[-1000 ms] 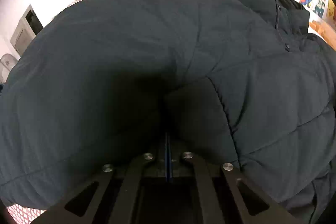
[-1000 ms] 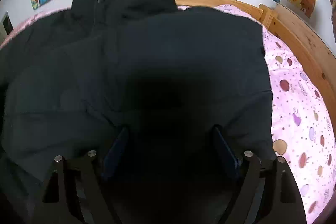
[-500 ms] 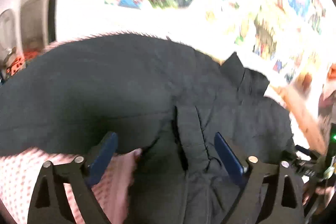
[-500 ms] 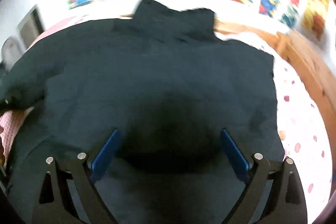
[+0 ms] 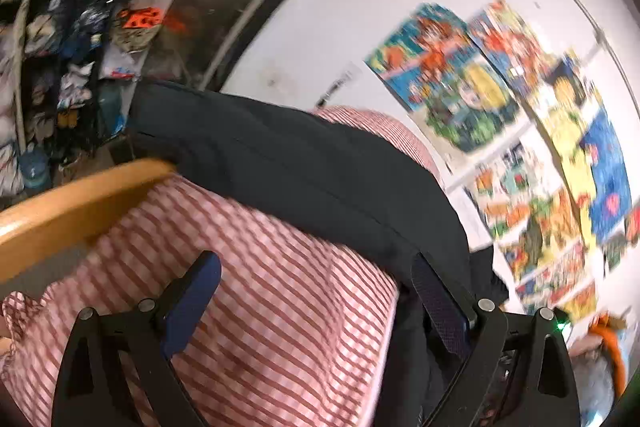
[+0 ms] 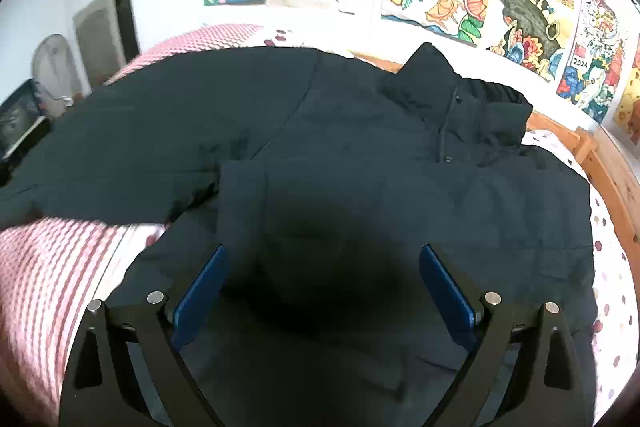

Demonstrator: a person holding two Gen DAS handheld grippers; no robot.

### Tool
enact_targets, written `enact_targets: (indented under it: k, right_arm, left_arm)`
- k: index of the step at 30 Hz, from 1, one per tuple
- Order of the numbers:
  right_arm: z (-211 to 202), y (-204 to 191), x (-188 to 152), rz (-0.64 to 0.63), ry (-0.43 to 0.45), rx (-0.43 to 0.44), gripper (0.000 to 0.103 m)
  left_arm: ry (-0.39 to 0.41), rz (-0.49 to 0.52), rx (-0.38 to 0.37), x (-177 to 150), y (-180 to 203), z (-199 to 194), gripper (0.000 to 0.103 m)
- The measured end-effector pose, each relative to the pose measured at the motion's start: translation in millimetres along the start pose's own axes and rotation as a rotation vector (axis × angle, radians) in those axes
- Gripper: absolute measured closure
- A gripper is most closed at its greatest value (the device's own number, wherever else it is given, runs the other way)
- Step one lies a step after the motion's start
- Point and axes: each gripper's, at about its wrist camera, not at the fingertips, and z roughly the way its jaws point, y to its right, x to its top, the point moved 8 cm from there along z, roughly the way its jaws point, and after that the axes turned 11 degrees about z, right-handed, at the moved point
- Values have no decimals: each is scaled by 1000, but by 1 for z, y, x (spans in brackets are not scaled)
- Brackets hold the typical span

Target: Fold large clothes

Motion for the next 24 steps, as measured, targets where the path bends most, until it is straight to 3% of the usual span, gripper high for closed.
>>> enact_targets:
  k: [4,7,13,15,17,19,24]
  right_arm:
    - [32,-8,-2,18,-56,-89,10]
    - [55,-9,-8,17,-114,-142,10]
    - [81,-4,-21,77,-157,-124,1]
    - [82,-3,-23,96,-154,-100,1]
    - [68,1,-21,132,-120,-78,2]
    - [45,8,-19,171,-68,-82,2]
    - [-38,17,-34,198,-13,127,1]
  left_arm:
    - [42,-90,-31,11,-13,8,7]
    - [58,-97,-14,17,-16,19,8]
    - [45,-152,36,20,-28,38,9]
    - [32,-139,85,19,-32,44,18]
    - [17,-131,143,18,-36,46,41]
    - [21,-147,166,18,-40,45,46]
    - [45,-84,215,29,-33,41,78]
